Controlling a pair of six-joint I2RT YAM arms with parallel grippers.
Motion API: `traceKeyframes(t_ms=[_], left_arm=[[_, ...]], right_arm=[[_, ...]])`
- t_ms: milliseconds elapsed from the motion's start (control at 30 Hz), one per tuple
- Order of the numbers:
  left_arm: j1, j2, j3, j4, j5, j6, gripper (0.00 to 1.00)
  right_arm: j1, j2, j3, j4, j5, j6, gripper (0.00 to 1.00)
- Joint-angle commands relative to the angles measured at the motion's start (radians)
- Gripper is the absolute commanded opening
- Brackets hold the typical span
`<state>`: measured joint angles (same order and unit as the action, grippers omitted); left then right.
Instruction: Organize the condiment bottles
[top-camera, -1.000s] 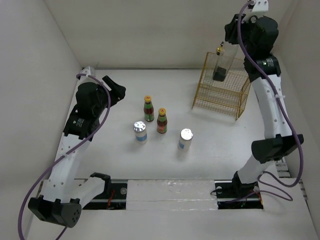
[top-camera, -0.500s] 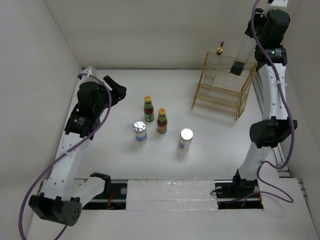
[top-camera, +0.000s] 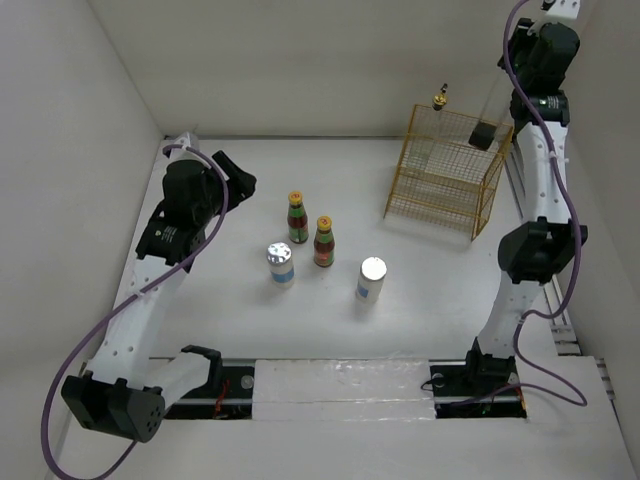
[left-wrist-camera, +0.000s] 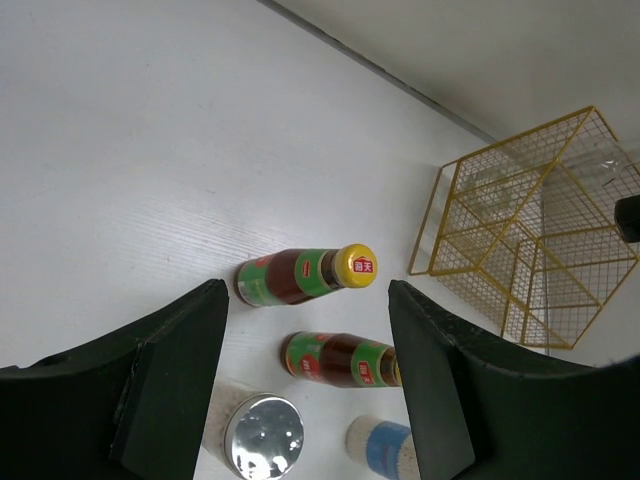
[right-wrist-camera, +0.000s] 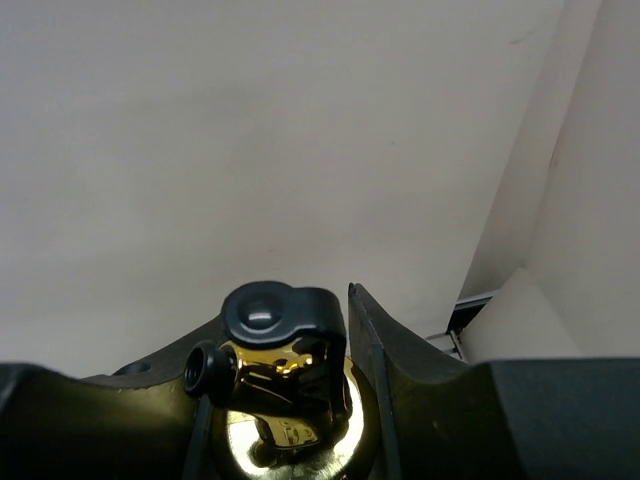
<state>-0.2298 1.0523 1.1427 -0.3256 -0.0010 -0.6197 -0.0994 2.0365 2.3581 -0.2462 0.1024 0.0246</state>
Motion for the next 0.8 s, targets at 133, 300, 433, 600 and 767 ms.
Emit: traceKeyframes(t_ms=[133,300,433,600,767], left_arm=[[-0.005,-0.002,0.023,0.036,-0.007,-0.006,0.61],[-0.005,0.008,0.014,0.036,-0.007,-0.006,0.61],[-0.005,0.008,0.014,0.045,-0.007,-0.006,0.61],[-0.005,0.017,0.005,0.056,0.002,-0.006,0.62],[-0.005,0.017,-0.004,0.056,0.002,-0.017,0.64]], right_arm=[[-0.016,0.004,0.064,0.136,-0.043,0.011,0.00],[-0.016,-0.048,-0.129,0.202,-0.067,0.020,0.00],[-0.016,-0.068,-0.226,0.214,-0.076,0.029,0.00],[-0.007,-0.105,-0.381,0.239,-0.101,0.049,0.00],[0.003,-0.137,-0.486,0.248,-0.072,0.058,0.19]])
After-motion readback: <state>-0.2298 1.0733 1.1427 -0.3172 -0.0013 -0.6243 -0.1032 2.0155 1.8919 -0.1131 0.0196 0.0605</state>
